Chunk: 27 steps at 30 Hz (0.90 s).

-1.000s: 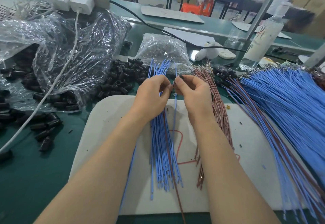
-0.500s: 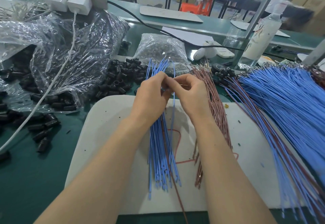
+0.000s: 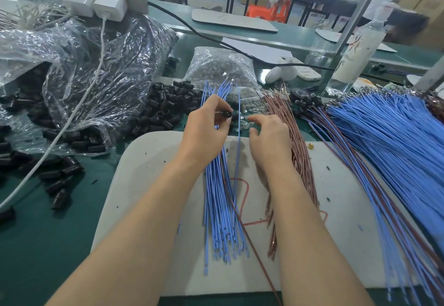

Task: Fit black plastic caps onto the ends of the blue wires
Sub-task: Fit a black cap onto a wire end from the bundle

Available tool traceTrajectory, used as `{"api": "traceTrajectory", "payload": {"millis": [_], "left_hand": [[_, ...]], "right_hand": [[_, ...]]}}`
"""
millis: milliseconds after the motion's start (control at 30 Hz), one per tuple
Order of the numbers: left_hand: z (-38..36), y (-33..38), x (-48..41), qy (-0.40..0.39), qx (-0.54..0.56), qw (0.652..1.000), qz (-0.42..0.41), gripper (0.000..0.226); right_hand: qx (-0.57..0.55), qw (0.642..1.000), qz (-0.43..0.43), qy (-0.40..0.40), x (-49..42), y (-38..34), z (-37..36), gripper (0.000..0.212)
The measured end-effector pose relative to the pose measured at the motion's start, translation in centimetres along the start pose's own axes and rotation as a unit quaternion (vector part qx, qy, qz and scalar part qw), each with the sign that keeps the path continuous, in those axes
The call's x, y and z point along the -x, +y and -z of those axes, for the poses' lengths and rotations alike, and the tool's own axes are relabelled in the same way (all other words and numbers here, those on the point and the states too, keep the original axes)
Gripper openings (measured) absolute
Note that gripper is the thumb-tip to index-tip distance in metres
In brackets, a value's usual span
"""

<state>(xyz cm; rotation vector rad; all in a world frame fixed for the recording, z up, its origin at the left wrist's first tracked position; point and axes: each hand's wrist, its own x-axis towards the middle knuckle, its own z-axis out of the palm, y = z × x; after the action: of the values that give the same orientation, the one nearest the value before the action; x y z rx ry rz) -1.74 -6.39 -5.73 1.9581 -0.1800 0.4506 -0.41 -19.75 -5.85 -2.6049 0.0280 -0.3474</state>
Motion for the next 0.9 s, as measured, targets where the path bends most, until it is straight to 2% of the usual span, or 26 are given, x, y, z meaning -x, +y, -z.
{"api": "traceTrajectory", "payload": {"millis": [100, 267, 400, 567, 800, 900], "left_hand": [[-0.06, 0.06, 0.10, -0.014, 0.011, 1.000, 0.000, 0.015], [-0.11, 0.09, 0.13, -0.025, 0.019, 1.000, -0.001, 0.024], [-0.17, 0.04, 0.14, -0.030, 0.022, 0.999, -0.001, 0.023], [0.00, 0.19, 0.12, -0.038, 0.006, 0.999, -0.003, 0.025], [0.18, 0.28, 0.14, -0.031, -0.005, 0.999, -0.003, 0.026], [0.17, 0.30, 0.13, -0.024, -0.018, 1.000, -0.006, 0.027]], "right_hand": [[0.032, 0.999, -0.012, -0.022, -0.08, -0.08, -0.13, 0.030], [0.031, 0.999, -0.031, -0.016, -0.24, -0.03, -0.10, 0.019], [0.052, 0.998, -0.034, -0.017, -0.28, -0.10, -0.10, 0.023], [0.056, 0.997, -0.052, -0.007, -0.31, -0.17, -0.09, 0.018], [0.065, 0.996, -0.055, 0.001, -0.47, -0.11, -0.37, 0.025], [0.062, 0.997, -0.048, 0.008, -0.48, 0.05, -0.52, 0.021]]}}
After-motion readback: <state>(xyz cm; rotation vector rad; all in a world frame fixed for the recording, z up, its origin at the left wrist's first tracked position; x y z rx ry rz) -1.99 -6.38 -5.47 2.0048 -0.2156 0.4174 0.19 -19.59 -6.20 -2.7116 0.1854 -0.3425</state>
